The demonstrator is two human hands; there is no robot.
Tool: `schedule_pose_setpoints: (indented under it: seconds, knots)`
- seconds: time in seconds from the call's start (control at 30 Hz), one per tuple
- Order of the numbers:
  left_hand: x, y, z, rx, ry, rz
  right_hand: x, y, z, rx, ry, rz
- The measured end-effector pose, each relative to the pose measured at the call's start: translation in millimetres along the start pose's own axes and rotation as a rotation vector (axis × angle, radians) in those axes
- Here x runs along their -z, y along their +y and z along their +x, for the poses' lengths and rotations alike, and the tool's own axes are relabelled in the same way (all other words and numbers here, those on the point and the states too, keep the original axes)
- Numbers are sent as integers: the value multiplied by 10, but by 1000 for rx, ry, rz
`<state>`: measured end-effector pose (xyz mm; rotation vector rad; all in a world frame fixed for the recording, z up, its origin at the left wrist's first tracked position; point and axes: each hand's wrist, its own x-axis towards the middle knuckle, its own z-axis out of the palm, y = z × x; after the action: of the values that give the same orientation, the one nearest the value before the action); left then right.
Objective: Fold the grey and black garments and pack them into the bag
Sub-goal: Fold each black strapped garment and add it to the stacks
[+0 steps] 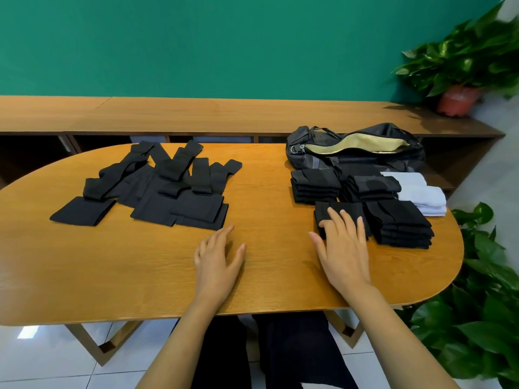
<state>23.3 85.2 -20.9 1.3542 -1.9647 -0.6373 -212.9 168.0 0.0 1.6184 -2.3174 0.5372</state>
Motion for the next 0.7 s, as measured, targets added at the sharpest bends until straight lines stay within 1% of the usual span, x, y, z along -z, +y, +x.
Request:
schedule_pose_setpoints:
  seconds: [0.2,0.3,0.4,0.43,0.5,0.57,0.7]
  knots:
    - [114,-65,85,46,36,-229,-95,-551,168,128,-80,28]
    - [303,-201,218,5,94,-227,-162,-906,296,184,-130,97]
    - [601,-458,471,0,196,-67,-267,-1291,459,243,-234,151]
    - [710,-567,586,26,227,21,-312,-1415,514,262,-268,170]
    - [920,-806,856,132,246,205,-398,-1666,609,308,-325,190]
    - [1101,-1047,1149,268,186,339,-469,-1898,679,352,-386,177]
    - [1335,-1448,1649,488,-42,425,-570,-2202,775,383,-475,150]
